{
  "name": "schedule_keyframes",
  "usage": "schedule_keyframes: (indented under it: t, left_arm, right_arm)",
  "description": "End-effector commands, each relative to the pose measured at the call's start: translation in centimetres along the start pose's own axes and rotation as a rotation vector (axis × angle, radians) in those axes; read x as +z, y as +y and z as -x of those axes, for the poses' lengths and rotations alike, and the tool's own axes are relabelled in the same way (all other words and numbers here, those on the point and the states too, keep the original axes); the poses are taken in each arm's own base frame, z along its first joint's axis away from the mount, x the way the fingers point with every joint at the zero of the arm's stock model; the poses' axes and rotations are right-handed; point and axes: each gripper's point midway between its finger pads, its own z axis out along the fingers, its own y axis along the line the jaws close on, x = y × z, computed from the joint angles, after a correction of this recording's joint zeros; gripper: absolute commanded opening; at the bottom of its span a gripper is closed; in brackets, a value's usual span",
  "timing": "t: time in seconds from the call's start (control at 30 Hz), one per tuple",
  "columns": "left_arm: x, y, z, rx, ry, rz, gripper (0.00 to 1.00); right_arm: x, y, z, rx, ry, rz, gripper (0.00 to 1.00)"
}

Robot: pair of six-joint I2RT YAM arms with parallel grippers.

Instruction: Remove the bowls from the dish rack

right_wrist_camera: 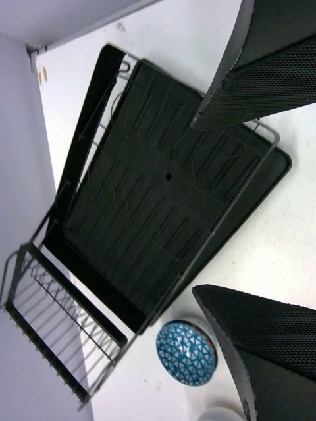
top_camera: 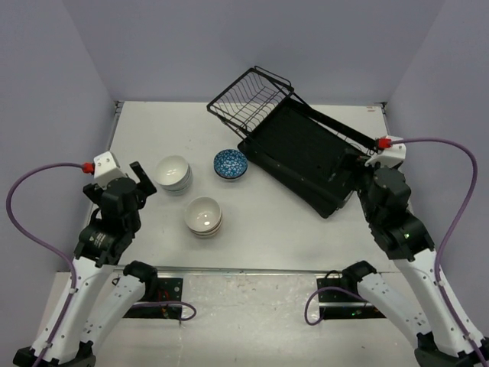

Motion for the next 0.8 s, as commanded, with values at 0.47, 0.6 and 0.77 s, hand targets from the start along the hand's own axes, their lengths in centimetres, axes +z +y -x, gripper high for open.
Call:
schedule_keyframes:
  t: [0.47,0.6,0.77]
  left_arm:
    - [-0.3,1.7,0.8,-0.043,-0.063,0.062,1.0]
    - [-0.5,1.7,0.7,-0.05,-0.075,0.043,1.0]
    - [-1.0,1.6,0.8,-0.061,-0.098,-0.004,1.0]
  right_arm:
    - [-3.5,-4.1,-1.6,0.024,-0.025,-0.12,0.99]
    - [-3.4,-4.6,-1.9,0.01,-0.033,-0.14,0.99]
    - [-3.4,-4.7,-2.0,0.024,-0.033,-0.146,0.99]
